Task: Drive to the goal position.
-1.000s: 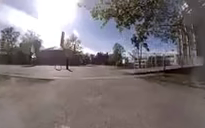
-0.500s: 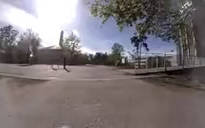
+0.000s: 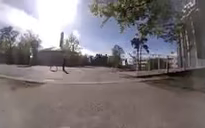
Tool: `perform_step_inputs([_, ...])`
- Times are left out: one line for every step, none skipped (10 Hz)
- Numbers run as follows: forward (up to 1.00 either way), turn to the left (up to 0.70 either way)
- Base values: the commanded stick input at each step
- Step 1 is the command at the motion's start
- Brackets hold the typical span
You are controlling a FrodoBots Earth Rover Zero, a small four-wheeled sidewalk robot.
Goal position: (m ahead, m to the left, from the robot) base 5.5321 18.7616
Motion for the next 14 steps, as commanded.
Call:
perform_step_inputs([0.7, 0.0])
perform_step_inputs([0.7, 0.0])
perform_step_inputs([0.7, 0.2])
perform_step_inputs([0.7, 0.32])
perform_step_inputs([0.7, 0.35])
perform_step_inputs([0.7, 0.35])
perform_step_inputs([0.7, 0.16])
perform_step_inputs([0.7, 0.0])
perform_step_inputs([0.7, 0.0])
perform_step_inputs([0.7, 0.0])
perform_step_inputs([0.7, 0.0])
perform_step_inputs([0.7, 0.24])
perform_step_inputs([0.7, 0.35])
perform_step_inputs([0.7, 0.0])
